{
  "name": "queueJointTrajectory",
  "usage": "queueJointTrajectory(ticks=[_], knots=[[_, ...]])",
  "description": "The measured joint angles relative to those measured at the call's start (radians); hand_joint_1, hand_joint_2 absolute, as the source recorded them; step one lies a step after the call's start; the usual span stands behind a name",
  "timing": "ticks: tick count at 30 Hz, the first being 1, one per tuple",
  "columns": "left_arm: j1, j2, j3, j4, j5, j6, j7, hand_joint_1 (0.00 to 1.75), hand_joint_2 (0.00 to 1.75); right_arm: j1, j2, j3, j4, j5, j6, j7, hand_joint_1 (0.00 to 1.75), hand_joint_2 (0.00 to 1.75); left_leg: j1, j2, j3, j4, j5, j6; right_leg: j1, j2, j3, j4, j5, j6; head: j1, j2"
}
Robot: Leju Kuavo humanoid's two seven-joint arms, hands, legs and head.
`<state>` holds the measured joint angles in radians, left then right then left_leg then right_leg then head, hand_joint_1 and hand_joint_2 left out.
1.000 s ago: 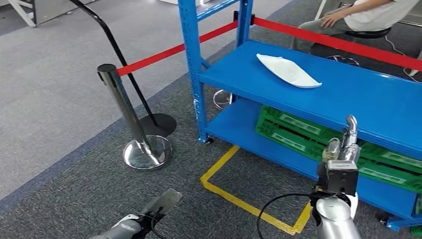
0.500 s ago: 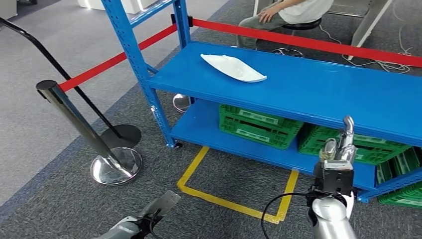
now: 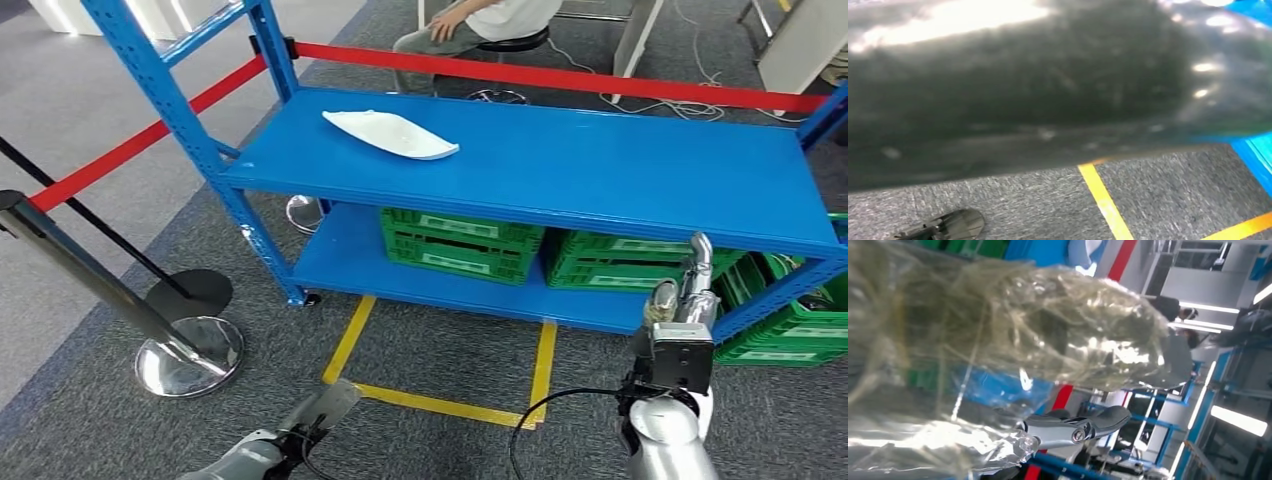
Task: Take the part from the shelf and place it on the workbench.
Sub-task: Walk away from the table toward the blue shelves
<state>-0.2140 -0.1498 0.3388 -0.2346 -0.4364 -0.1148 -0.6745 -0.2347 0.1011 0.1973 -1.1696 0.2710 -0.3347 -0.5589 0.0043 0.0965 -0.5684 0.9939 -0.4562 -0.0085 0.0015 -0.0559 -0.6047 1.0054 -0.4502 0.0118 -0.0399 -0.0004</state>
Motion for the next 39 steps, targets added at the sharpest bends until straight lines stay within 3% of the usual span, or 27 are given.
queueJointTrajectory(ticks=[1,3,4,6,7,8,9,10,12,13,14,18,20,22,23,24,25,27,29,32,34,37,38,39], knots=[[-0.001,0.0,0.0,0.0,0.0,0.0,0.0,0.0,0.0,0.0,0.0,0.0,0.0,0.0,0.0,0.0,0.0,0.0,0.001,0.007,0.001,0.0,-0.002,-0.006,0.0,0.012,-0.001,0.001,0.001,-0.006,0.0,0.0],[-0.002,0.0,0.0,0.0,0.0,0.0,0.0,0.0,0.0,-0.002,0.0,0.0,0.001,0.0,-0.001,0.0,0.0,0.0,0.006,-0.014,-0.005,0.024,-0.025,-0.017,-0.004,0.032,-0.002,-0.001,0.006,-0.017,-0.001,0.0],[-0.002,0.0,0.0,0.0,0.001,0.001,0.0,0.0,0.0,-0.004,0.001,0.0,0.001,0.001,-0.003,0.0,0.0,0.0,0.007,-0.038,-0.02,0.064,-0.052,-0.022,-0.006,0.04,-0.002,-0.002,0.008,-0.023,-0.002,0.0],[0.002,0.002,0.0,0.0,0.002,0.001,0.0,0.0,0.0,-0.006,0.003,0.001,0.003,0.003,-0.008,0.001,0.0,0.0,0.008,-0.079,-0.079,0.197,-0.12,-0.025,-0.005,0.056,-0.002,-0.002,0.009,-0.029,-0.005,0.0],[0.005,0.002,0.0,0.0,0.003,0.002,0.0,0.0,0.0,-0.005,0.005,0.002,0.004,0.005,-0.012,0.001,0.0,0.0,0.008,-0.086,-0.11,0.258,-0.143,-0.024,-0.004,0.064,-0.002,-0.002,0.009,-0.031,-0.005,0.0],[0.007,0.003,0.0,0.0,0.003,0.002,0.0,0.0,0.0,-0.005,0.005,0.002,0.007,0.007,-0.015,0.001,0.0,0.0,0.007,-0.089,-0.128,0.292,-0.146,-0.022,-0.002,0.072,-0.002,-0.002,0.008,-0.031,-0.005,0.0],[0.008,0.003,0.0,0.0,0.003,0.002,0.0,0.0,0.0,-0.004,0.006,0.002,0.009,0.008,-0.017,0.002,0.0,0.0,0.006,-0.09,-0.129,0.287,-0.128,-0.018,0.0,0.079,-0.001,-0.001,0.008,-0.032,-0.005,0.0],[0.007,0.003,0.0,0.0,0.004,0.003,0.0,0.0,0.0,-0.004,0.006,0.002,0.01,0.01,-0.019,0.002,0.0,0.0,0.005,-0.091,-0.111,0.241,-0.093,-0.012,0.002,0.085,0.0,0.0,0.008,-0.032,-0.005,0.0],[0.005,0.004,0.0,0.0,0.004,0.004,0.0,0.0,0.0,-0.006,0.007,0.003,0.012,0.011,-0.021,0.002,0.0,0.0,0.0,-0.099,-0.051,0.104,-0.019,0.005,0.006,0.094,0.001,0.001,0.008,-0.03,-0.004,0.0],[0.004,0.005,0.0,0.0,0.005,0.004,0.0,0.0,0.0,-0.007,0.008,0.003,0.013,0.011,-0.022,0.002,0.0,0.0,-0.002,-0.102,-0.028,0.051,-0.001,0.012,0.007,0.096,0.0,0.002,0.007,-0.028,-0.004,0.0],[0.004,0.006,0.0,0.0,0.005,0.005,0.0,0.0,0.0,-0.007,0.009,0.003,0.015,0.012,-0.022,0.002,0.0,0.0,-0.004,-0.105,-0.016,0.022,0.004,0.016,0.007,0.097,-0.003,0.002,0.008,-0.024,-0.004,0.0],[0.004,0.004,0.0,0.0,0.005,0.005,0.0,0.0,0.0,-0.007,0.009,0.004,0.02,0.012,-0.022,0.002,0.0,0.0,-0.001,-0.102,-0.008,-0.005,0.01,0.026,0.005,0.09,-0.016,0.016,-0.004,-0.002,-0.002,0.0],[0.004,0.003,0.0,0.0,0.006,0.005,0.0,0.0,0.0,-0.008,0.009,0.004,0.021,0.012,-0.023,0.002,0.0,0.0,0.003,-0.098,-0.005,-0.011,0.015,0.031,0.001,0.075,-0.059,0.103,-0.055,0.009,0.002,0.0],[0.006,0.003,0.0,0.0,0.005,0.005,0.0,0.0,0.0,-0.006,0.009,0.004,0.025,0.012,-0.023,0.002,0.0,0.0,0.003,-0.094,-0.006,-0.011,0.014,0.032,-0.005,0.067,-0.122,0.239,-0.114,0.02,0.003,0.0],[0.007,0.003,0.001,0.0,0.005,0.005,0.0,0.0,0.0,-0.004,0.009,0.004,0.027,0.012,-0.023,0.002,0.0,0.0,0.003,-0.092,-0.006,-0.011,0.014,0.032,-0.009,0.065,-0.142,0.28,-0.124,0.024,0.002,0.0],[0.008,0.003,0.001,0.0,0.005,0.005,0.0,0.0,0.0,-0.003,0.009,0.004,0.029,0.012,-0.023,0.002,0.0,0.0,0.004,-0.09,-0.006,-0.01,0.013,0.031,-0.012,0.064,-0.143,0.283,-0.115,0.028,0.002,0.0],[0.008,0.003,0.001,0.0,0.005,0.005,0.0,0.0,0.0,-0.003,0.009,0.004,0.03,0.012,-0.023,0.002,0.0,0.0,0.005,-0.089,-0.005,-0.009,0.012,0.029,-0.014,0.062,-0.122,0.244,-0.088,0.03,0.002,0.0],[0.008,0.002,0.001,0.0,0.005,0.004,0.0,0.0,0.0,-0.005,0.009,0.004,0.031,0.012,-0.023,0.002,0.0,0.0,0.006,-0.089,-0.003,-0.006,0.008,0.021,-0.017,0.054,-0.046,0.104,-0.029,0.033,0.003,0.0],[0.008,0.003,0.001,0.0,0.005,0.004,0.0,0.0,0.0,-0.007,0.009,0.004,0.031,0.012,-0.023,0.002,0.0,0.0,0.003,-0.088,-0.005,0.0,0.005,0.008,-0.016,0.05,0.004,0.016,-0.009,0.024,0.001,0.0],[0.008,0.003,0.001,0.0,0.005,0.004,0.001,0.0,0.0,-0.006,0.01,0.004,0.033,0.012,-0.023,0.003,0.0,0.0,0.004,-0.086,-0.006,0.004,0.002,-0.007,-0.012,0.055,0.009,0.008,-0.011,0.0,-0.003,0.0],[0.006,0.003,0.001,0.0,0.005,0.004,0.0,0.0,0.0,-0.008,0.01,0.005,0.033,0.013,-0.023,0.002,0.0,0.0,0.007,-0.087,-0.021,0.042,-0.029,-0.016,-0.014,0.057,0.01,0.006,-0.009,-0.014,-0.004,0.0],[0.008,0.003,0.0,0.0,0.005,0.004,0.0,0.0,0.0,-0.007,0.01,0.005,0.034,0.013,-0.023,0.002,0.0,0.0,0.007,-0.089,-0.107,0.234,-0.124,-0.023,-0.012,0.057,0.01,0.006,-0.009,-0.024,-0.006,0.0],[0.01,0.003,0.0,0.0,0.005,0.005,0.0,0.0,0.0,-0.005,0.01,0.005,0.035,0.013,-0.023,0.002,0.0,0.0,0.007,-0.089,-0.131,0.285,-0.139,-0.022,-0.01,0.058,0.01,0.006,-0.01,-0.025,-0.006,0.0],[0.011,0.003,0.001,0.0,0.005,0.005,0.0,0.0,0.0,-0.005,0.01,0.005,0.036,0.013,-0.023,0.002,0.0,0.0,0.006,-0.089,-0.139,0.301,-0.134,-0.02,-0.008,0.06,0.01,0.006,-0.01,-0.025,-0.006,0.0]])
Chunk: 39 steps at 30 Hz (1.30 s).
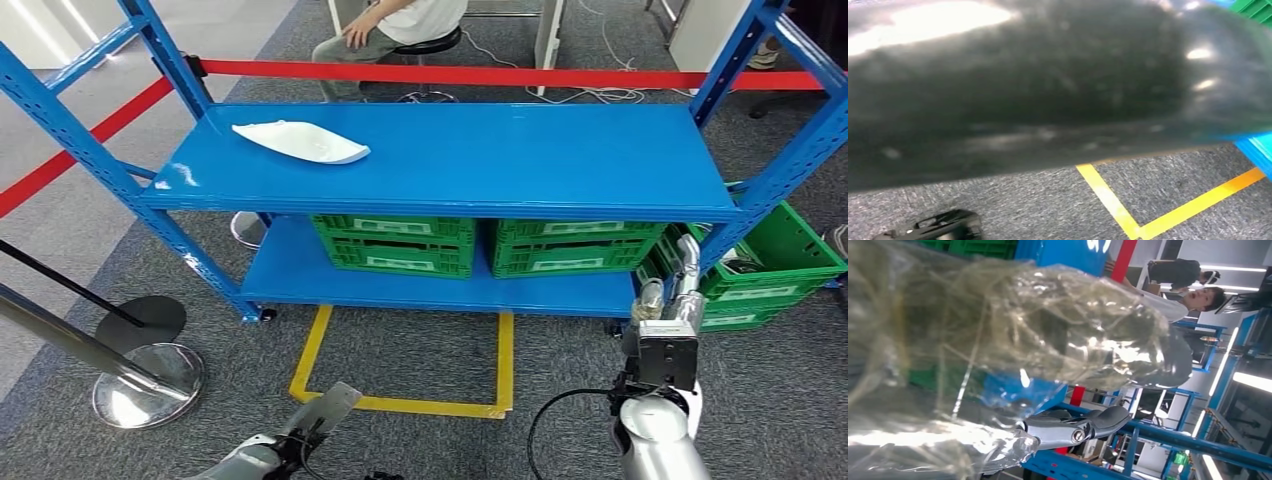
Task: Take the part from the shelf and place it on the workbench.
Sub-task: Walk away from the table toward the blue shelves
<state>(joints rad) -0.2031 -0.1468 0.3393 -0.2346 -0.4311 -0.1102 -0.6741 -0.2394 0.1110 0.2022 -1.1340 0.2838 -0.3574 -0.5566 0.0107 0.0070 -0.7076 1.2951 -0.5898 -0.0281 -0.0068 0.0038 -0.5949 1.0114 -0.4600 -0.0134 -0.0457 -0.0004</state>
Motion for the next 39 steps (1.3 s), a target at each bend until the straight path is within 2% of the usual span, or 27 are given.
queueJointTrajectory(ticks=[1,3,4,5,6,8,10,12,14,15,16,17,19,20,21,23,25,26,28,29,30,31,32,33,35,37,39], knots=[[0.001,0.0,0.0,0.0,0.0,0.0,0.0,0.0,0.0,0.0,0.0,0.0,0.0,0.0,0.0,0.0,0.0,0.0,-0.001,0.0,0.011,-0.024,0.024,0.004,0.002,0.002,0.001,0.0,0.0,0.0,0.0,0.0],[0.0,0.001,0.0,0.0,0.0,0.0,0.0,0.0,0.0,-0.001,0.0,0.0,0.0,0.0,0.0,0.0,0.0,0.0,-0.005,-0.005,0.073,-0.155,0.096,0.021,0.006,0.005,0.003,0.0,0.0,0.0,0.001,0.0],[-0.001,0.002,0.0,0.0,0.0,0.0,0.0,0.0,0.0,-0.002,0.001,0.001,0.0,0.0,0.0,0.0,0.0,0.0,-0.008,-0.007,0.103,-0.219,0.12,0.029,0.008,0.007,0.003,0.001,0.0,0.002,0.001,0.0],[-0.001,0.003,0.0,0.0,0.0,0.001,0.0,0.0,0.0,-0.003,0.001,0.002,0.0,0.0,0.001,0.0,0.0,0.0,-0.01,-0.01,0.124,-0.264,0.132,0.035,0.009,0.007,0.0,0.002,0.001,0.004,0.001,0.0],[-0.001,0.003,0.0,0.0,0.0,0.001,0.0,0.0,0.0,-0.002,0.001,0.002,0.0,0.0,0.002,0.0,0.0,0.0,-0.013,-0.011,0.131,-0.284,0.132,0.038,0.009,0.008,-0.002,0.002,0.003,0.008,0.001,0.0],[0.001,0.002,0.0,0.0,0.001,0.001,0.001,0.0,0.0,-0.002,0.001,0.005,0.0,0.002,0.003,0.0,0.0,0.0,-0.012,-0.01,0.131,-0.294,0.133,0.04,0.008,0.008,-0.007,0.001,0.004,0.019,0.0,0.0],[0.001,0.002,0.0,0.0,0.002,0.0,0.001,0.0,0.0,-0.004,0.001,0.006,0.001,0.008,0.001,0.0,0.0,0.87,-0.007,-0.008,0.134,-0.304,0.139,0.046,0.007,0.006,-0.022,0.027,-0.016,0.03,0.002,0.0],[0.001,0.0,0.001,0.0,0.003,-0.001,0.001,0.0,0.0,-0.004,0.001,0.007,0.003,0.012,0.0,0.0,0.0,1.75,-0.005,-0.007,0.136,-0.308,0.142,0.05,0.004,0.005,-0.071,0.131,-0.072,0.04,0.004,0.0],[0.003,0.0,0.001,0.0,0.004,-0.002,0.001,0.0,0.0,-0.001,0.001,0.008,0.008,0.013,0.002,0.0,0.0,0.87,-0.005,-0.006,0.135,-0.308,0.142,0.051,0.001,0.004,-0.13,0.256,-0.122,0.047,0.005,0.0],[0.004,-0.001,0.001,0.0,0.004,-0.002,0.001,0.0,0.0,0.0,0.001,0.008,0.01,0.013,0.004,0.0,0.0,0.44,-0.005,-0.006,0.134,-0.307,0.142,0.051,-0.001,0.004,-0.143,0.281,-0.123,0.049,0.005,0.0],[0.005,-0.001,0.002,0.0,0.004,-0.002,0.001,0.0,0.0,0.001,0.001,0.008,0.011,0.011,0.01,0.0,0.0,0.0,-0.004,-0.006,0.135,-0.307,0.141,0.05,-0.002,0.003,-0.135,0.263,-0.103,0.05,0.005,0.0],[0.005,-0.001,0.002,0.0,0.005,-0.002,0.001,0.0,0.0,-0.001,0.001,0.008,0.012,0.007,0.018,0.001,0.0,0.0,-0.004,-0.006,0.136,-0.306,0.14,0.048,-0.004,0.001,-0.107,0.209,-0.07,0.051,0.005,0.0],[0.004,-0.002,0.002,0.0,0.008,-0.002,0.001,0.0,0.0,-0.005,0.001,0.01,0.012,-0.004,0.041,0.003,0.0,0.87,-0.006,-0.006,0.137,-0.303,0.136,0.04,-0.006,-0.005,-0.034,0.068,-0.016,0.049,0.005,0.0],[0.004,-0.002,0.002,0.0,0.009,-0.002,0.001,0.0,0.0,-0.007,0.001,0.012,0.012,-0.007,0.049,0.004,0.0,1.31,-0.008,-0.007,0.136,-0.301,0.135,0.035,-0.005,-0.007,-0.009,0.023,-0.006,0.045,0.004,0.0],[0.004,-0.002,0.003,0.0,0.01,-0.002,0.001,0.0,0.0,-0.007,0.001,0.014,0.012,-0.009,0.053,0.005,0.0,1.75,-0.009,-0.007,0.135,-0.299,0.135,0.03,-0.004,-0.007,0.002,0.003,-0.006,0.04,0.003,0.0],[0.005,-0.002,0.003,0.0,0.011,-0.002,0.001,0.0,0.0,-0.006,0.001,0.017,0.012,-0.008,0.055,0.007,0.0,1.75,-0.009,-0.006,0.133,-0.298,0.135,0.023,-0.001,-0.004,0.004,0.002,-0.007,0.025,0.0,0.0],[0.004,-0.002,0.004,0.0,0.013,-0.001,0.002,0.0,0.0,-0.006,0.001,0.02,0.012,-0.005,0.054,0.007,0.0,1.75,-0.006,-0.005,0.126,-0.276,0.115,0.014,-0.003,-0.003,0.005,0.0,-0.006,0.012,-0.001,0.0],[0.003,-0.002,0.004,0.0,0.014,-0.001,0.002,0.0,0.0,-0.006,0.001,0.022,0.012,-0.004,0.053,0.008,0.0,1.75,-0.005,-0.005,0.111,-0.239,0.091,0.009,-0.004,-0.003,0.006,-0.001,-0.005,0.007,-0.003,0.0],[0.005,-0.002,0.005,0.0,0.015,0.0,0.002,0.0,0.0,-0.005,0.001,0.027,0.013,-0.003,0.052,0.008,0.0,1.75,-0.004,-0.006,0.052,-0.11,0.026,0.002,-0.004,-0.003,0.007,-0.001,-0.006,0.001,-0.006,0.0],[0.006,-0.002,0.005,0.0,0.015,0.0,0.002,0.0,0.0,-0.004,0.001,0.029,0.013,-0.003,0.052,0.008,0.0,1.75,-0.003,-0.006,0.022,-0.047,0.003,0.001,-0.003,-0.003,0.007,-0.001,-0.006,0.0,-0.006,0.0],[0.007,-0.002,0.006,0.0,0.015,0.0,0.002,0.0,0.0,-0.002,0.001,0.03,0.013,-0.004,0.052,0.009,0.0,1.75,-0.003,-0.006,0.003,-0.01,-0.003,0.002,-0.002,-0.002,0.007,-0.001,-0.007,-0.001,-0.006,0.0],[0.008,-0.002,0.006,0.0,0.016,0.0,0.003,0.0,0.0,-0.002,0.001,0.031,0.014,-0.007,0.051,0.011,0.0,1.75,-0.003,-0.006,0.0,-0.009,0.012,0.004,0.0,-0.001,0.007,-0.001,-0.007,-0.001,-0.007,0.0],[0.008,-0.001,0.006,0.0,0.016,0.0,0.004,0.0,0.0,-0.002,0.002,0.032,0.014,-0.009,0.051,0.013,0.0,1.75,-0.003,-0.006,0.016,-0.048,0.044,0.007,0.0,0.001,0.009,0.0,-0.007,-0.001,-0.007,0.0],[0.008,-0.001,0.006,0.0,0.017,0.0,0.004,0.0,0.0,-0.003,0.002,0.032,0.014,-0.009,0.048,0.015,0.0,1.75,-0.001,-0.006,0.046,-0.114,0.084,0.005,0.001,0.002,0.01,0.0,-0.008,-0.002,-0.007,0.0],[0.007,-0.004,0.007,0.0,0.018,0.0,0.005,0.0,0.0,-0.005,0.004,0.033,0.014,-0.004,0.036,0.013,0.0,1.75,0.005,-0.009,0.103,-0.239,0.132,-0.011,0.009,0.006,0.008,0.006,-0.011,-0.002,-0.01,0.0],[0.007,-0.007,0.007,0.0,0.018,0.001,0.007,0.0,0.0,-0.007,0.005,0.034,0.014,-0.001,0.027,0.009,0.0,1.75,0.008,-0.012,0.12,-0.282,0.134,-0.013,0.018,0.009,0.002,0.011,-0.012,-0.001,-0.013,0.0],[0.008,-0.008,0.008,0.0,0.018,0.001,0.008,0.0,0.0,-0.006,0.005,0.035,0.014,-0.005,0.027,0.009,0.0,1.75,0.005,-0.013,0.119,-0.284,0.134,-0.001,0.017,0.008,0.0,0.01,-0.011,0.001,-0.012,0.0]])
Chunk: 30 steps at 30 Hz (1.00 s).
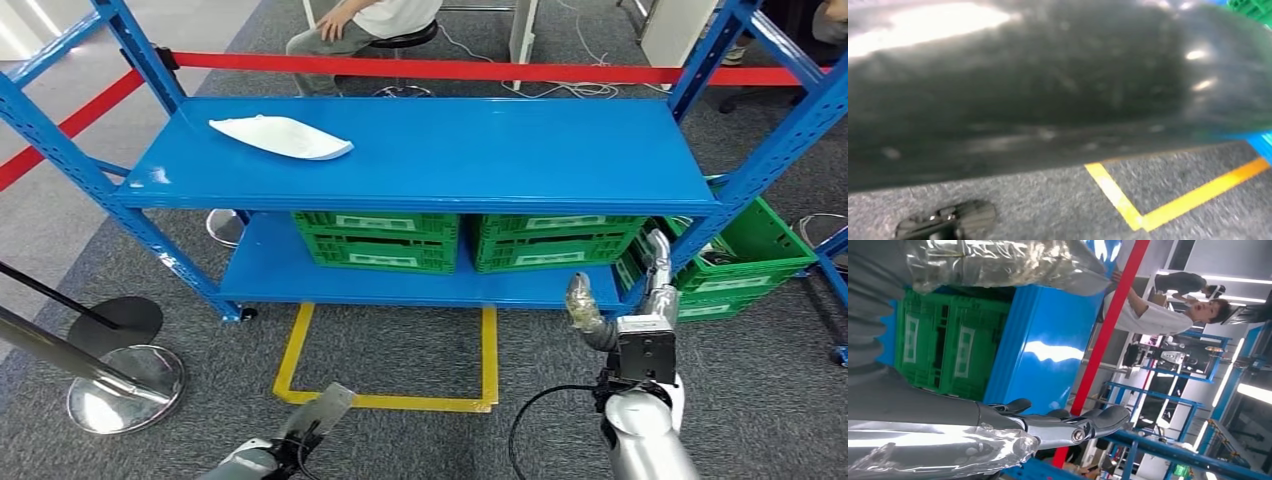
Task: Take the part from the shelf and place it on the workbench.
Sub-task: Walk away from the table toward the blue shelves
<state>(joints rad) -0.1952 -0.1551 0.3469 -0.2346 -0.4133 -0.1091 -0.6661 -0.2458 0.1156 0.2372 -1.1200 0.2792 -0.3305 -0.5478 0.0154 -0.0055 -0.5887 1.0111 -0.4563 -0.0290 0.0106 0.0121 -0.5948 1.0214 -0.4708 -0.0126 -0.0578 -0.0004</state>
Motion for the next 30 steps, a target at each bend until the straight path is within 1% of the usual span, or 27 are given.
queueJointTrajectory(ticks=[4,8,14,21,25,30], knots=[[-0.002,0.002,0.001,0.0,0.0,0.001,0.0,0.0,0.0,0.0,0.0,0.0,0.0,-0.006,0.008,0.001,0.0,1.75,-0.008,0.0,0.0,0.0,0.0,0.007,-0.008,-0.001,0.001,-0.002,0.002,0.007,0.0,0.0],[-0.002,0.004,0.002,0.0,0.0,0.001,0.0,0.0,0.0,0.0,0.0,0.001,0.001,-0.009,0.012,0.002,0.0,1.75,-0.011,0.0,0.0,0.0,0.001,0.011,-0.012,-0.001,0.001,-0.002,0.003,0.013,-0.001,0.0],[-0.002,0.005,0.003,0.0,0.001,0.0,0.0,0.0,0.0,0.0,0.0,0.001,0.001,-0.012,0.023,0.002,0.0,1.75,-0.012,0.0,0.0,0.0,0.003,0.014,-0.012,-0.001,0.0,-0.002,0.004,0.014,-0.001,0.0],[-0.001,0.005,0.004,0.0,0.006,0.003,0.005,0.0,0.0,0.001,0.0,0.001,0.006,-0.012,0.027,0.007,0.0,1.75,-0.011,0.0,0.0,0.0,0.004,0.014,-0.011,-0.001,0.0,-0.002,0.005,0.014,-0.001,0.0],[-0.001,0.005,0.004,0.0,0.005,0.01,0.01,0.0,1.75,0.006,0.0,0.0,0.014,-0.012,0.029,0.009,0.0,1.75,-0.011,0.0,0.0,0.0,0.004,0.014,-0.011,-0.001,0.0,-0.002,0.005,0.014,-0.001,0.0],[0.002,0.004,0.018,0.0,0.037,0.015,0.024,0.0,1.75,0.026,-0.003,-0.006,0.051,-0.016,0.027,0.037,0.0,1.75,-0.011,0.0,0.0,0.0,0.003,0.015,-0.011,-0.001,0.0,-0.002,0.004,0.014,-0.001,0.0]])
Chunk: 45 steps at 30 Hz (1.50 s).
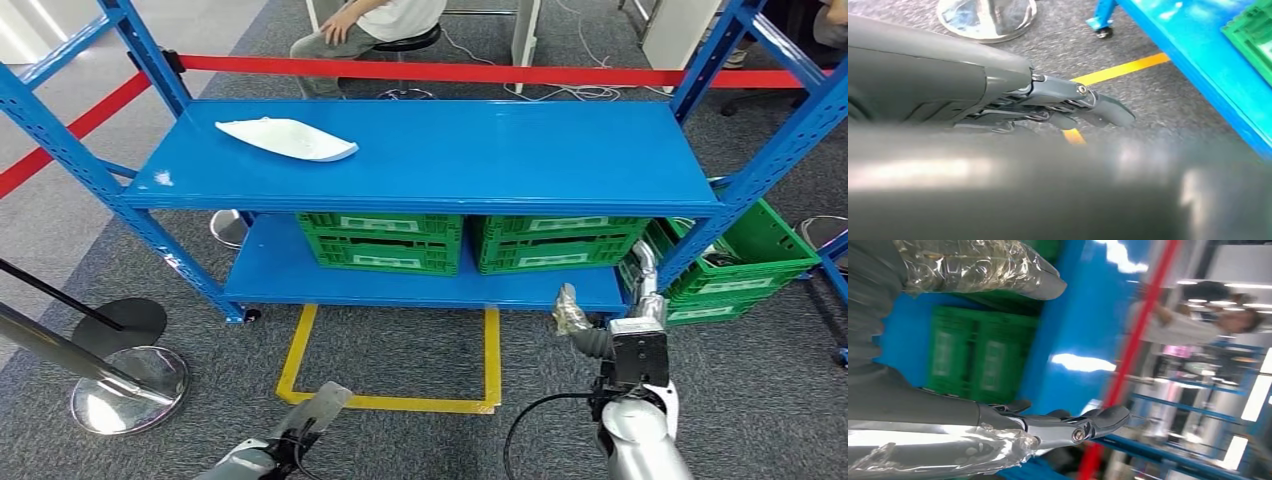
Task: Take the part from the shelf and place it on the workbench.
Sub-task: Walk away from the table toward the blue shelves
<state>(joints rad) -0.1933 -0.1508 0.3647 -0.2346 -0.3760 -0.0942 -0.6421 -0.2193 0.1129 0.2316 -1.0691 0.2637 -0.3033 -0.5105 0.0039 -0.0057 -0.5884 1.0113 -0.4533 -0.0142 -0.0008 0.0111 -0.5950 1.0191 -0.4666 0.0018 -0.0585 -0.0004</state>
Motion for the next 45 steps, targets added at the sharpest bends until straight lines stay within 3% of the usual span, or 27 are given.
queueJointTrajectory(ticks=[3,9,21,27,45], knots=[[0.011,0.0,0.023,0.0,0.023,0.02,0.036,0.0,1.75,0.024,-0.006,-0.033,0.105,-0.004,-0.026,-0.015,0.0,1.75,0.0,0.0,0.0,0.0,-0.001,0.001,0.0,0.0,0.0,0.0,-0.001,0.001,0.0,0.0],[0.046,0.017,0.093,0.0,0.106,0.049,0.053,0.0,1.75,0.054,-0.022,-0.164,0.376,-0.026,-0.066,-0.126,0.0,1.75,0.0,0.0,0.0,0.0,-0.002,0.002,0.0,0.0,0.0,0.0,-0.001,0.002,0.0,0.0],[0.103,0.069,0.195,0.0,0.172,0.073,0.082,0.0,1.75,0.103,-0.042,-0.304,0.662,-0.043,-0.059,-0.103,0.0,1.75,0.0,0.0,0.0,0.0,-0.004,0.003,0.0,0.0,0.0,0.0,-0.003,0.002,0.0,0.0],[0.148,0.087,0.132,-0.005,0.21,0.076,0.174,0.0,1.75,0.157,-0.054,-0.313,0.693,-0.082,0.001,0.0,0.0,1.75,0.0,0.0,0.0,0.0,-0.005,0.004,0.0,0.0,0.0,0.0,-0.005,0.003,0.0,0.0],[0.285,0.129,-0.197,-0.091,0.331,0.091,0.514,0.0,1.75,0.311,-0.086,-0.289,0.699,-0.214,0.221,0.374,0.0,1.75,0.0,0.0,0.0,0.0,-0.008,0.005,0.0,0.0,0.001,0.0,-0.007,0.003,0.0,0.0]])
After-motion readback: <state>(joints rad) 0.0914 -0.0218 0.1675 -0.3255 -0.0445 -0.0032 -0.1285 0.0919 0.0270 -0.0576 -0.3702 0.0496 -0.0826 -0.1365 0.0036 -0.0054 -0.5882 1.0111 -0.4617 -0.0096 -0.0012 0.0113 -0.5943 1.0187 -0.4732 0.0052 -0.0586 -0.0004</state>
